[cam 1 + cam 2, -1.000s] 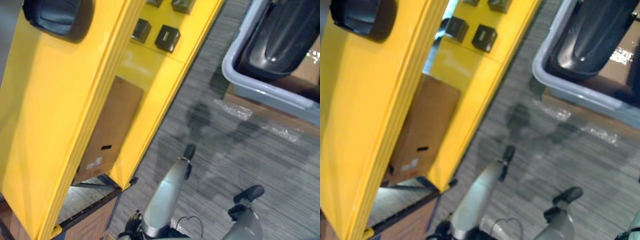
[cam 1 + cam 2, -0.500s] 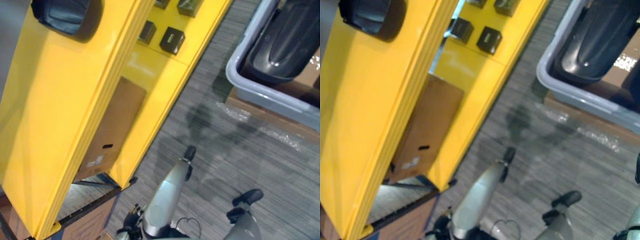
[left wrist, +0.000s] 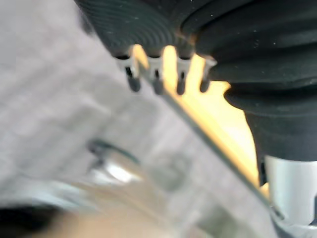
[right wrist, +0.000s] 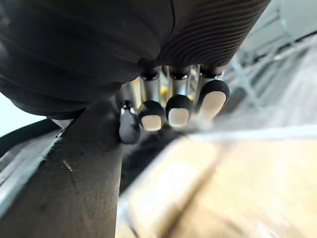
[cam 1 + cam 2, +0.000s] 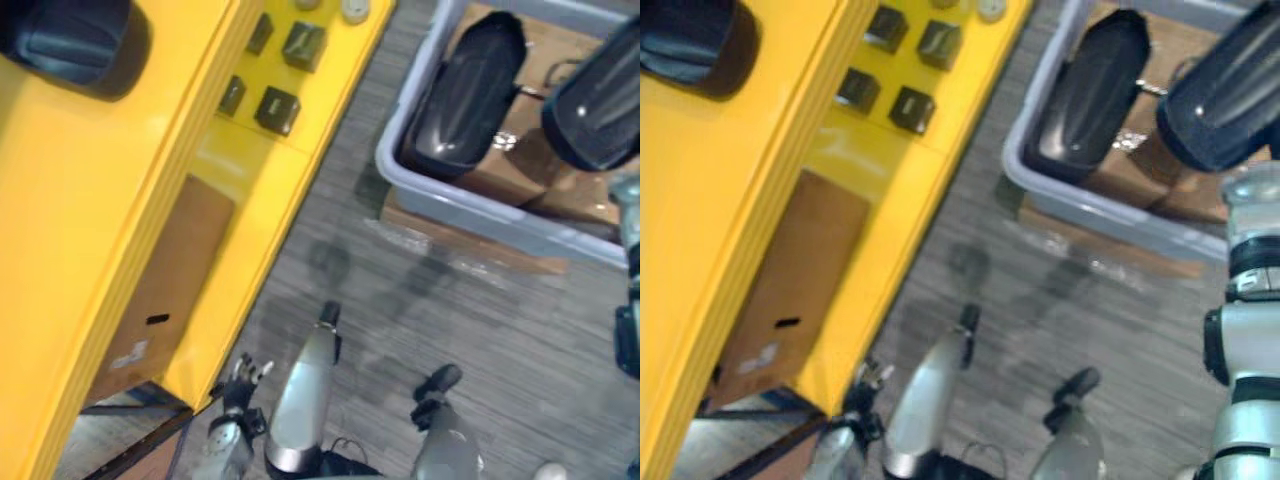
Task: Walk over and take plastic housings, then place them on the shelf
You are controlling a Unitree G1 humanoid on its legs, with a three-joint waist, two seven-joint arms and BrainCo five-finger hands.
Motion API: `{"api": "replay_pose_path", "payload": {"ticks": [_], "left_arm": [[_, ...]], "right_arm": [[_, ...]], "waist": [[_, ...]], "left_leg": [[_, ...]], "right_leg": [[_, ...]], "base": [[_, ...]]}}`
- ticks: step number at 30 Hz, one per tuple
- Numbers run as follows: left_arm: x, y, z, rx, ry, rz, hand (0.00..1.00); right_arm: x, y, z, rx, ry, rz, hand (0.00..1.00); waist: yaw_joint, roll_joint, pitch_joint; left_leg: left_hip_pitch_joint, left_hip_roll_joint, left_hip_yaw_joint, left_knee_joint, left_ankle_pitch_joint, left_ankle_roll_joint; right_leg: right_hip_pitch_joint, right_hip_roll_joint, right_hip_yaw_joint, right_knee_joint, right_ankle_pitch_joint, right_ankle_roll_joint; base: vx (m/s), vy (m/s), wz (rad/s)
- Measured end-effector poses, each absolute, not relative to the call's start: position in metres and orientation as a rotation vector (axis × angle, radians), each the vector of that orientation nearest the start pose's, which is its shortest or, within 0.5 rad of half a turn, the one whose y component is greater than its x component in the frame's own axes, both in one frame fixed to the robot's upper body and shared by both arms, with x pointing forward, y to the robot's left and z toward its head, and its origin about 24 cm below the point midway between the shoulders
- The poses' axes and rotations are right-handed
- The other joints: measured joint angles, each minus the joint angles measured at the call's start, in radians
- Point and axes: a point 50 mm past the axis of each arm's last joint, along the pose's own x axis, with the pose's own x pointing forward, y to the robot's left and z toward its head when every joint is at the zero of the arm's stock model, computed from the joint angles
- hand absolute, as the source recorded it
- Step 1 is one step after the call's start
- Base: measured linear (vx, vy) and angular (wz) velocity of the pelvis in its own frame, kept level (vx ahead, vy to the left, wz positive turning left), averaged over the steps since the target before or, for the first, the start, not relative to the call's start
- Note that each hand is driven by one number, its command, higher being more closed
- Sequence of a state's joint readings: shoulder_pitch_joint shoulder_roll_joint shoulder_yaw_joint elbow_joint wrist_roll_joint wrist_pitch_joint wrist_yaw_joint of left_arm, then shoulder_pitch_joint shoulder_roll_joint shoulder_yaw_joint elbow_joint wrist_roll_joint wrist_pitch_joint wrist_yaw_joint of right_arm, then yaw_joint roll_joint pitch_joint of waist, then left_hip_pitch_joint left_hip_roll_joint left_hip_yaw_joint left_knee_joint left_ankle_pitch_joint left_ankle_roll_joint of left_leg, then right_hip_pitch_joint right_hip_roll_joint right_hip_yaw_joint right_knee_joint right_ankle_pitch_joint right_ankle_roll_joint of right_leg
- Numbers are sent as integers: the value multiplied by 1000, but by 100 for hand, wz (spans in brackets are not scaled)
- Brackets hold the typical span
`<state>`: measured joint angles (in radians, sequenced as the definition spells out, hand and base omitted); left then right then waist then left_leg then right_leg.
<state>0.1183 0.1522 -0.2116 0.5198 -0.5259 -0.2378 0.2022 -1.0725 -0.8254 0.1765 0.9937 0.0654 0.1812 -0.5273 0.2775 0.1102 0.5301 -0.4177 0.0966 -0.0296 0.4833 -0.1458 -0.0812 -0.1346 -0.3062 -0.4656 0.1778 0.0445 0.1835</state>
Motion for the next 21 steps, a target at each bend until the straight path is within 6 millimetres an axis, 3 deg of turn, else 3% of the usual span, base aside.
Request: {"api": "replay_pose_path", "payload": {"ticks": [1, 4, 9, 11, 15, 20, 21], "left_arm": [[188, 174, -71, -262, 415, 264, 0], [202, 169, -39, -255, 287, 226, 0], [216, 161, 7, -206, 122, 156, 0], [223, 156, 25, -170, 64, 114, 0], [238, 145, 56, -153, -32, 17, 0], [250, 124, 67, -102, -25, -90, 0], [252, 121, 71, -3, -57, -83, 0]], "right_arm": [[363, -345, 248, -601, -113, -904, 100], [363, -323, 246, -591, -215, -854, 100], [352, -295, 216, -670, -274, -772, 100], [342, -278, 202, -733, -316, -719, 100], [325, -253, 188, -811, -399, -655, 100], [313, -233, 177, -884, -449, -552, 100], [311, -228, 174, -885, -452, -504, 100]], "waist": [[-16, -28, -4], [-57, -81, -17], [-111, -139, -95], [-131, -152, -165], [-159, -157, -237], [-187, -176, -289], [-198, -185, -303]], "left_leg": [[37, 1, 13, -35, 11, -5], [104, 11, 24, -109, 39, -23], [202, 16, 44, -231, 75, -41], [242, 21, 67, -279, 83, -47], [323, 32, 94, -339, 88, -55], [399, 31, 129, -390, 92, -58], [400, 31, 132, -391, 92, -58]], "right_leg": [[21, 1, 4, -15, 1, 0], [58, 15, 4, -44, 4, -4], [109, 27, 3, -91, 4, -5], [124, 33, 9, -117, 5, -4], [171, 48, 12, -143, 6, -4], [207, 49, 30, -154, 6, -3], [207, 48, 30, -156, 6, -3]], "base": [[27, -48, -11], [38, -78, -9], [67, -65, -8], [97, -45, -19], [89, -35, -17], [55, -3, -18], [14, 19, -11]]}}
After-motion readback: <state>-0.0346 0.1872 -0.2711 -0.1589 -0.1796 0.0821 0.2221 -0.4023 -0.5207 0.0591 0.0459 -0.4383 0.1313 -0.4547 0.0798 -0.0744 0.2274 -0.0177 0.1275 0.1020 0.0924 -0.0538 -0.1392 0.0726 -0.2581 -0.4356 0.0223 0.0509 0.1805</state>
